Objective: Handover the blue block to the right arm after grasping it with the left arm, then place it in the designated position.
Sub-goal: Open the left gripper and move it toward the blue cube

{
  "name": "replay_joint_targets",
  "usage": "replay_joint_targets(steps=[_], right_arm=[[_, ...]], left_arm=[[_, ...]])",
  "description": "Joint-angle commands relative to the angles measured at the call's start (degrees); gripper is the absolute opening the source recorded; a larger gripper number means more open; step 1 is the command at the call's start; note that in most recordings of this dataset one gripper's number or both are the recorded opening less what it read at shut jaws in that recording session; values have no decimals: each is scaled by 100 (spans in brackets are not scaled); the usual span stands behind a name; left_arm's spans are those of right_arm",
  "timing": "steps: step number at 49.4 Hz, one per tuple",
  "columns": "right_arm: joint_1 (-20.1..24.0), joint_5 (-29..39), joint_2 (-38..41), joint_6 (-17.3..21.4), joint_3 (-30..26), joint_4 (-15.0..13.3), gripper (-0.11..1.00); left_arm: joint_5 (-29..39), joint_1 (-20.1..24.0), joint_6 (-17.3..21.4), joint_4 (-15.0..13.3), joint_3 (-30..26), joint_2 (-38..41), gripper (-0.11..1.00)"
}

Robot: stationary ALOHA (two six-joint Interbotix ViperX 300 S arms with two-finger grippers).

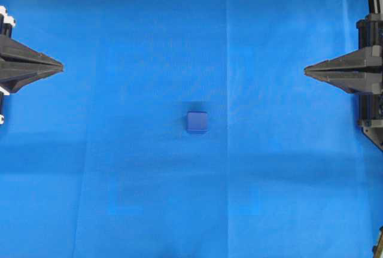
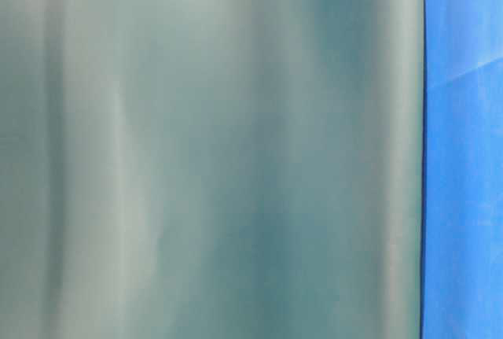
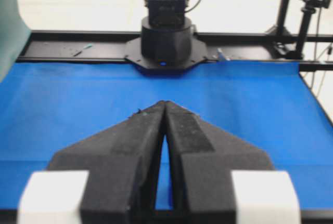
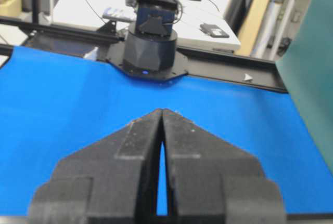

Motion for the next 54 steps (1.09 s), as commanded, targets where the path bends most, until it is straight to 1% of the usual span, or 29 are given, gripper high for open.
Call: replay_joint_targets(steps=[1,6,13,28,30,32,34,38,42,45,48,50,52,54], right_arm=[[-79,-9,62,-62,-97,0,1],[-132,299,79,-70,-167,-18,-2],[-132,580,88,-53,-229,-18,-2],[-149,580,88,-26,-281,-18,-2],[-149,571,88,0,-290,-18,-2],[-149,554,88,18,-299,-18,0],[-141,554,88,18,-299,0,5],[-149,554,97,70,-308,18,22],[-141,554,97,141,-325,44,45],[-149,554,114,167,-325,44,64],[-158,545,132,176,-334,53,82],[-167,536,141,185,-334,53,91],[-176,527,141,185,-334,70,96],[-176,527,141,185,-334,79,97]], left_arm=[[-18,0,-26,26,-79,70,0],[-26,0,-18,26,-79,70,0],[-18,9,-26,26,-79,53,0],[0,9,35,26,-79,70,1],[9,9,35,35,-70,70,4],[18,9,26,26,-79,70,12],[18,9,0,26,-79,70,22],[18,9,-26,35,-70,70,49],[26,9,-26,26,-79,62,73],[35,9,-26,35,-79,44,86],[53,9,-26,26,-79,26,93],[62,9,-26,26,-79,26,93],[79,9,-26,26,-79,26,93],[88,9,-26,35,-79,26,93]])
